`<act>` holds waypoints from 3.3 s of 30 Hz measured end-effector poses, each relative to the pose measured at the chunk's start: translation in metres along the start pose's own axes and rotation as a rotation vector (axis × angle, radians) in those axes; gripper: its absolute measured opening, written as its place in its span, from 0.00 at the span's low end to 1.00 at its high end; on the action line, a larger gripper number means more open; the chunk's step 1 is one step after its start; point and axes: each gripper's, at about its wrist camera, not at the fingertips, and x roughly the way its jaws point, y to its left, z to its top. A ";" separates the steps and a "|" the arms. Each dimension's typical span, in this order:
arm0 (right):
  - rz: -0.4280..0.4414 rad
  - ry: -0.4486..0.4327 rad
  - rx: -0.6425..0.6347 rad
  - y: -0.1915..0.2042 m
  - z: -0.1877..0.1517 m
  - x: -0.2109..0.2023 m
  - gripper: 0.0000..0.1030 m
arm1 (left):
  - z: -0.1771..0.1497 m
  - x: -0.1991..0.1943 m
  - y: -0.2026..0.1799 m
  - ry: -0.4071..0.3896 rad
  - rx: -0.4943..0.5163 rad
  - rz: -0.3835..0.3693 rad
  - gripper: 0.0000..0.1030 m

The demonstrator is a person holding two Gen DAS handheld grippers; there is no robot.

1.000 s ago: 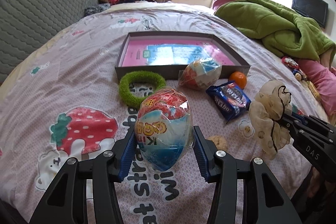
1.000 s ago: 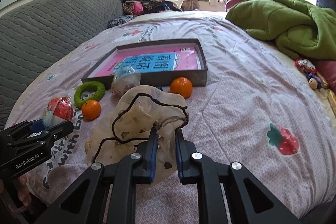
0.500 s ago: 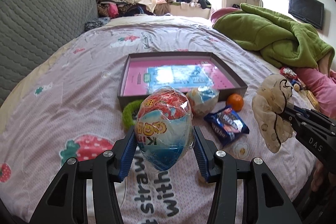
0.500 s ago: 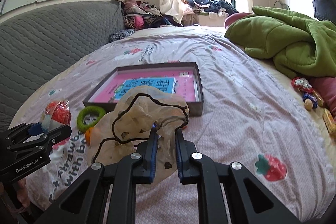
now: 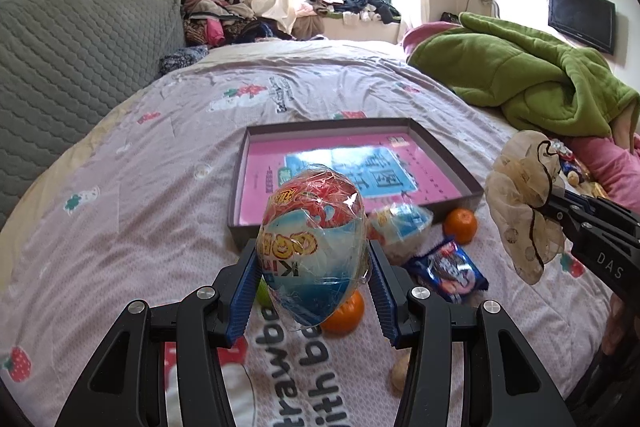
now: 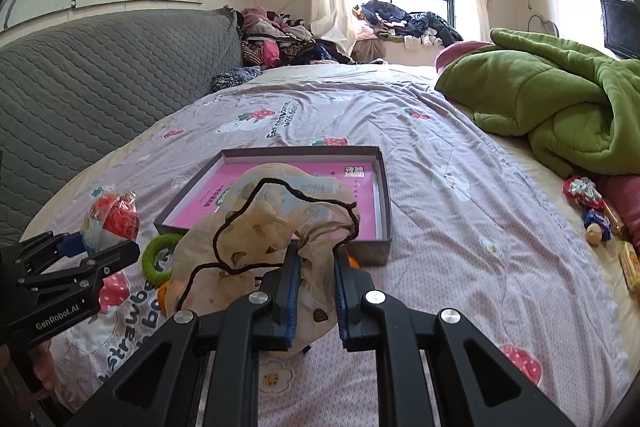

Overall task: Organize objects
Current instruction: 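Lift and carry the egg with left tool while right tool carries the scrunchie to the tray, then open left tool to drop the egg in the tray while right tool releases the scrunchie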

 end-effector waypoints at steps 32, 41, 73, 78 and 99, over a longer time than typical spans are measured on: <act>-0.045 -0.074 -0.087 0.001 0.055 0.035 0.15 | 0.066 0.067 0.021 -0.044 0.014 0.084 0.51; -0.052 -0.053 -0.090 -0.010 0.065 0.065 0.15 | 0.074 0.101 0.032 -0.018 -0.002 0.094 0.51; -0.083 0.227 -0.074 -0.031 0.037 0.168 0.21 | 0.052 0.183 0.040 0.169 -0.027 -0.008 0.52; -0.101 0.244 -0.052 -0.037 0.038 0.169 0.32 | 0.050 0.187 0.041 0.185 -0.033 -0.001 0.52; -0.095 0.189 -0.024 -0.039 0.060 0.146 0.50 | 0.058 0.175 0.039 0.194 -0.057 -0.043 0.61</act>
